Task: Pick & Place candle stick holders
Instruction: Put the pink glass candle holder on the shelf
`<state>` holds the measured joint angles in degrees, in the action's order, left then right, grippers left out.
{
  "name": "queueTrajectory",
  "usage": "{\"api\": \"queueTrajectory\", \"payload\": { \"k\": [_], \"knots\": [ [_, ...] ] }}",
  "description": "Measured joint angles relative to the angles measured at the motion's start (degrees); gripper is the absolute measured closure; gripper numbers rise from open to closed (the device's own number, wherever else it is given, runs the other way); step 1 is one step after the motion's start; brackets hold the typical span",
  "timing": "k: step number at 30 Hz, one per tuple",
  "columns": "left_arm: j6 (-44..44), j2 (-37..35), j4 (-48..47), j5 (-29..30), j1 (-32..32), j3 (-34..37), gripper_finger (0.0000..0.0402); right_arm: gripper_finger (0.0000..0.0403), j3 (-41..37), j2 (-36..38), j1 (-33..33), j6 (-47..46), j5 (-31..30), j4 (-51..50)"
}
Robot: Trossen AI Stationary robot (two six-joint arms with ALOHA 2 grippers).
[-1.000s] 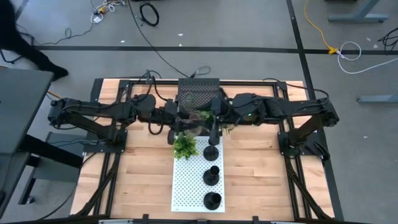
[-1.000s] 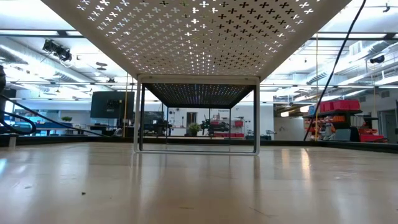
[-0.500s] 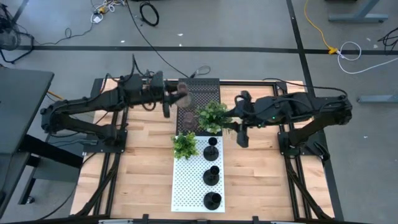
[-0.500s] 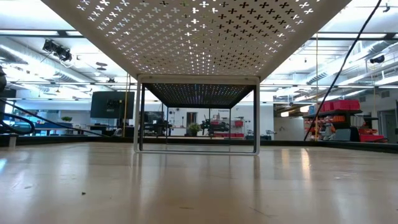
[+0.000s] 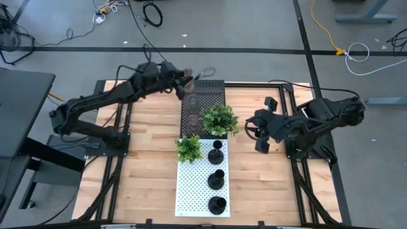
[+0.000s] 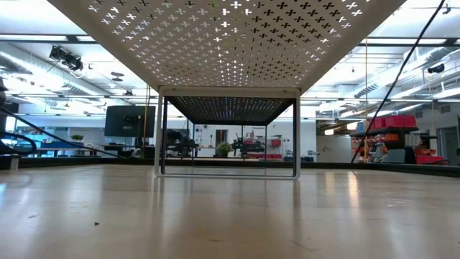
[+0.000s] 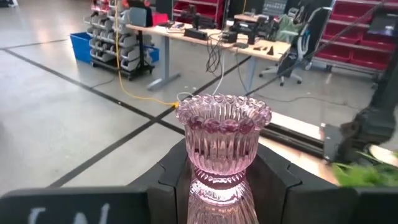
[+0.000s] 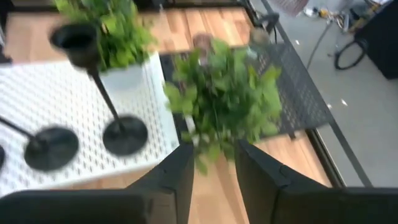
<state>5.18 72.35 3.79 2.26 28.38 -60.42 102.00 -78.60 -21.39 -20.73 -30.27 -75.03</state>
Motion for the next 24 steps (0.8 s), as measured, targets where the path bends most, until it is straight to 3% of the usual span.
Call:
{"api": "queueTrajectory", "payload": {
  "k": [10, 24],
  "knots": [
    [-0.2, 6.3, 4.8, -6.3, 6.1, 0.0, 0.0281, 0.0289, 0.0, 0.2, -6.6, -14.0, -5.9, -14.9],
    [0.2, 13.3, 6.8, -11.3, 10.0, 0.0, 0.0281, 0.0289, -7.3, 6.5, -11.4, -22.3, -11.6, -14.5]
  ]
}}
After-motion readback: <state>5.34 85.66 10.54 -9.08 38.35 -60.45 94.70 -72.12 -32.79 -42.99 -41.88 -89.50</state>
